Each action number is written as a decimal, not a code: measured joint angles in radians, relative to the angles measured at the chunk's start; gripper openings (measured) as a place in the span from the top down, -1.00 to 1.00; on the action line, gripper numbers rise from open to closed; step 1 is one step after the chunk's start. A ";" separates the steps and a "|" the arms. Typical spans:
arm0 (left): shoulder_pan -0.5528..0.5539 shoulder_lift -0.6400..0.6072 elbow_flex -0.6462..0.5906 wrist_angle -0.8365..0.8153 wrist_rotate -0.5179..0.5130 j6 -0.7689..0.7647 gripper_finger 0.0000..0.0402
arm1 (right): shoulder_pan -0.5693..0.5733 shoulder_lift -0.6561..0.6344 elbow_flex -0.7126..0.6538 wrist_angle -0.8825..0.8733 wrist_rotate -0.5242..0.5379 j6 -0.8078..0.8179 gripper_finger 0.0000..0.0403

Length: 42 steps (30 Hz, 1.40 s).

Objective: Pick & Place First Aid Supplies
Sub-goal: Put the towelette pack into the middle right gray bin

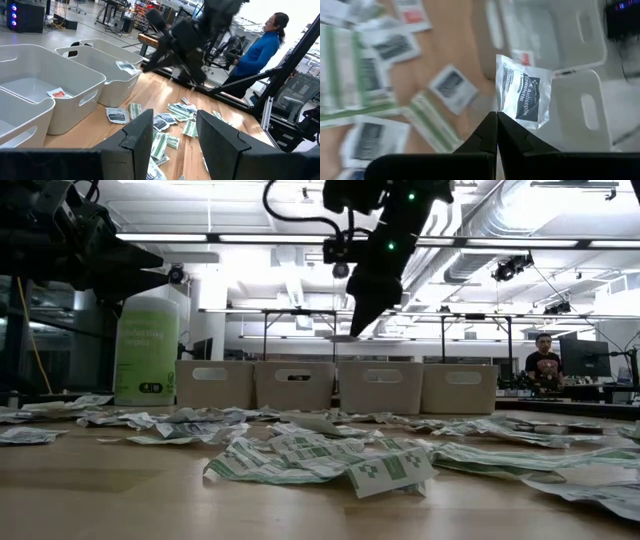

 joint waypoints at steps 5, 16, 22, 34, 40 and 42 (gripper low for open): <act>0.000 0.000 0.000 0.000 0.000 0.000 0.25 | -0.090 0.000 0.011 -0.031 -0.056 0.046 1.00; 0.000 0.000 0.000 0.000 0.000 0.000 0.25 | -0.205 0.000 0.010 -0.069 -0.183 0.064 1.00; 0.000 0.000 0.000 0.000 0.000 0.000 0.25 | -0.208 0.000 0.009 -0.145 -0.197 -0.043 1.00; 0.000 0.000 0.000 0.000 0.000 0.000 0.25 | -0.208 0.000 0.009 -0.190 -0.213 -0.257 1.00; 0.000 0.000 0.000 0.000 0.000 0.000 0.25 | -0.208 0.000 0.009 -0.207 -0.205 -0.291 0.99; 0.000 0.000 0.000 0.000 0.000 0.000 0.25 | -0.207 0.000 0.009 -0.212 -0.187 -0.291 0.95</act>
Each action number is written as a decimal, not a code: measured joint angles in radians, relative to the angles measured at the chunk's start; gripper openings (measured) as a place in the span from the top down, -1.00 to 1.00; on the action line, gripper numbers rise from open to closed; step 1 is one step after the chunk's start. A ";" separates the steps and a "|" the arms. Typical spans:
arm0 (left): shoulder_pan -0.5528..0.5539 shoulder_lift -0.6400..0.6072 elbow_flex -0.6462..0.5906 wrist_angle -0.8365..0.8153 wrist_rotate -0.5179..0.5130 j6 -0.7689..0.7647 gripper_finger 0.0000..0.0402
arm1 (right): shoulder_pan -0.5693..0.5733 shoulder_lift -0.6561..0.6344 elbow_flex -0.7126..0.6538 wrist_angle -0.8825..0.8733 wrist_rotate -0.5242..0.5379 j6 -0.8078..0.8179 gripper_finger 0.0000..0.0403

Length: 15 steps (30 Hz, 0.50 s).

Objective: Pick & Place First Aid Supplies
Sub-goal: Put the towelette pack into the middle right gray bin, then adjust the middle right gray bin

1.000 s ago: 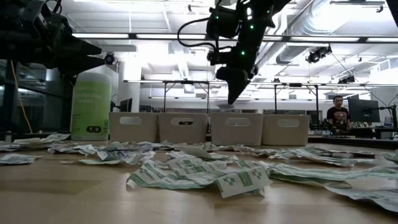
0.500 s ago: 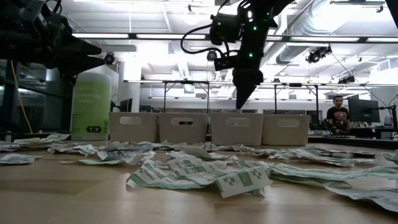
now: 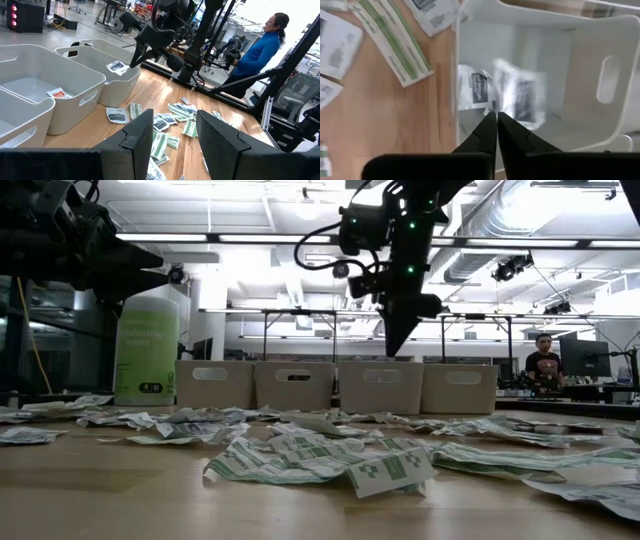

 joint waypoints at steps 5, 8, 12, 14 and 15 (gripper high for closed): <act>0.000 0.000 0.000 0.000 0.000 0.000 0.25 | 0.002 0.000 0.000 0.000 0.023 0.013 0.75; 0.000 0.000 0.000 0.000 0.000 0.000 0.25 | 0.002 0.000 0.000 0.001 0.081 0.050 0.60; 0.000 0.000 0.000 0.000 0.000 0.000 0.25 | 0.007 0.000 0.000 0.001 0.157 0.132 0.53; 0.000 0.000 0.000 0.000 0.000 0.000 0.25 | 0.012 0.000 0.000 0.006 0.161 0.141 0.56; 0.000 0.000 0.000 0.000 0.000 0.000 0.25 | 0.016 -0.001 0.000 0.006 0.158 0.141 0.60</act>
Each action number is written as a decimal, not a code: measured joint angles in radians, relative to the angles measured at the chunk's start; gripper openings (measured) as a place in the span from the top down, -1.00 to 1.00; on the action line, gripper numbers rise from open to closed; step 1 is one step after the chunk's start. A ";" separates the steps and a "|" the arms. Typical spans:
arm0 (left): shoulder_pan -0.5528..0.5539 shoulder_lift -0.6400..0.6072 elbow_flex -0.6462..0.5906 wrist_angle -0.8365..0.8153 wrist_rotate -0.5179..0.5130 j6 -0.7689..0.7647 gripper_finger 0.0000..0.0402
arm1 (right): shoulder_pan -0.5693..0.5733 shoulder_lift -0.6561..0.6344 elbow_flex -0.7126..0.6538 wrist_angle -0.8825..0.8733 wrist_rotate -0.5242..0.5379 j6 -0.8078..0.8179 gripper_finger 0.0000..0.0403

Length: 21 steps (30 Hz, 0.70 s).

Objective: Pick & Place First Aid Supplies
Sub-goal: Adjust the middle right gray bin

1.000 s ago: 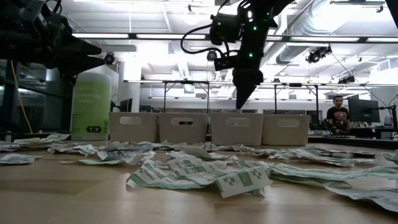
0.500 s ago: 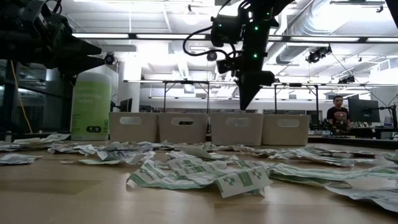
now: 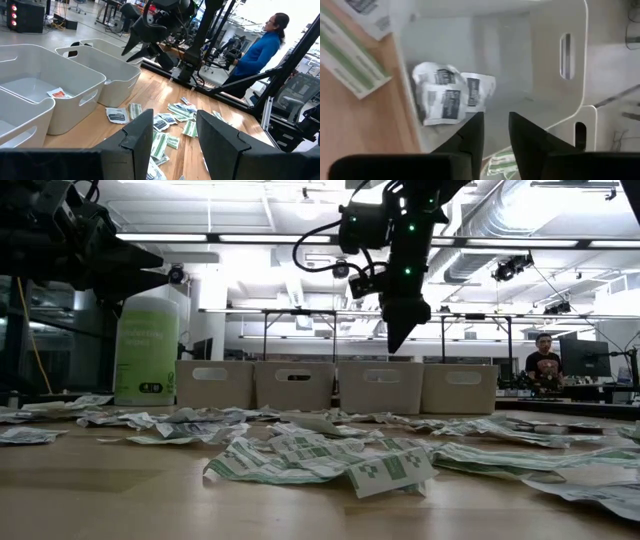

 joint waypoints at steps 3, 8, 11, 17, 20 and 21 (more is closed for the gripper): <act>0.000 0.000 0.000 0.000 0.000 0.000 0.25 | 0.015 -0.001 0.000 -0.001 -0.031 0.002 0.77; 0.000 0.000 0.000 0.000 0.000 0.000 0.25 | 0.045 -0.001 0.001 -0.001 -0.062 0.025 0.97; 0.000 0.000 0.000 0.000 0.000 0.000 0.25 | 0.068 -0.001 0.002 -0.007 -0.048 0.048 0.98; 0.000 0.000 0.000 0.000 0.000 0.000 0.25 | 0.121 -0.002 0.002 -0.027 -0.086 0.108 0.99; 0.000 0.000 0.000 0.000 0.000 0.000 0.25 | 0.138 -0.003 0.001 -0.018 -0.170 0.115 0.99; 0.000 0.000 0.000 0.000 0.000 0.000 0.25 | 0.140 -0.003 -0.007 0.001 -0.212 0.111 1.00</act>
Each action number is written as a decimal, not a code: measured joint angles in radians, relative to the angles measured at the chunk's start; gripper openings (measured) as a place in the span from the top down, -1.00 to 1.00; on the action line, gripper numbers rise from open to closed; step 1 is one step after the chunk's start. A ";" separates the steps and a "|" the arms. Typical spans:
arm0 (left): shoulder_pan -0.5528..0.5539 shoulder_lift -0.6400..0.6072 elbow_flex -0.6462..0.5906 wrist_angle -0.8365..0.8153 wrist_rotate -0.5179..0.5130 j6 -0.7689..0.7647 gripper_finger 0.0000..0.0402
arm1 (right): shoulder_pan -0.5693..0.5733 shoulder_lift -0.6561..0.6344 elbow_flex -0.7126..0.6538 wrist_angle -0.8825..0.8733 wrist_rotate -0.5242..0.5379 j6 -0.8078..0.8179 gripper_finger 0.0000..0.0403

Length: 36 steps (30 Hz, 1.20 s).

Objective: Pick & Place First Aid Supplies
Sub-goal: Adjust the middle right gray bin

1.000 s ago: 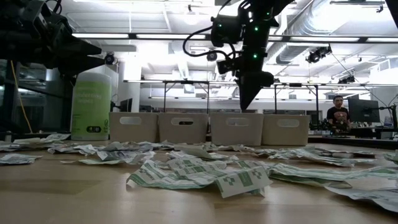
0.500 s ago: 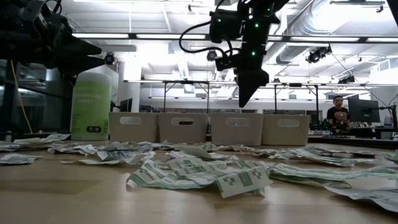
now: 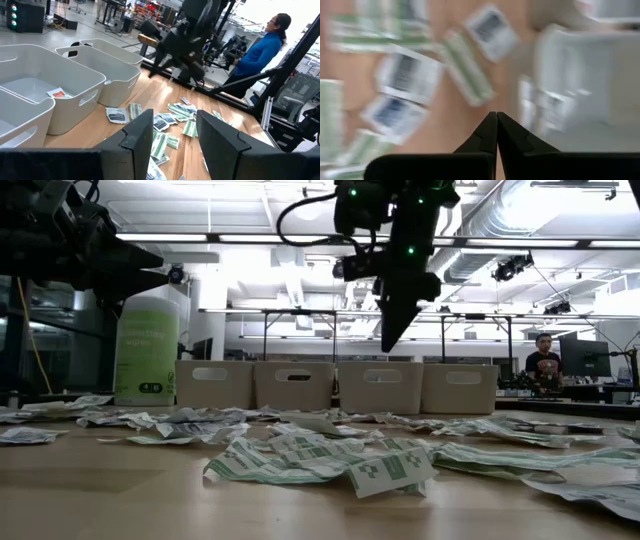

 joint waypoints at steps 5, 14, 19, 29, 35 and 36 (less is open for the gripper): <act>0.000 0.000 0.000 0.000 0.000 0.000 0.25 | 0.005 -0.001 -0.110 0.143 -0.092 -0.007 1.00; 0.000 0.000 0.000 0.000 0.000 0.000 0.25 | -0.024 -0.001 -0.303 0.344 -0.018 -0.020 1.00; 0.000 0.000 0.000 0.000 0.000 0.000 0.25 | -0.049 -0.001 -0.364 0.411 0.051 -0.034 1.00; 0.000 0.000 0.000 0.000 0.000 0.000 0.25 | -0.102 0.000 -0.403 0.542 0.153 -0.098 1.00; 0.000 0.000 0.000 0.000 0.000 0.000 0.25 | -0.128 0.000 -0.403 0.596 0.117 -0.113 1.00; 0.000 0.000 0.000 0.000 0.000 0.000 0.25 | -0.129 0.000 -0.403 0.593 0.114 -0.106 1.00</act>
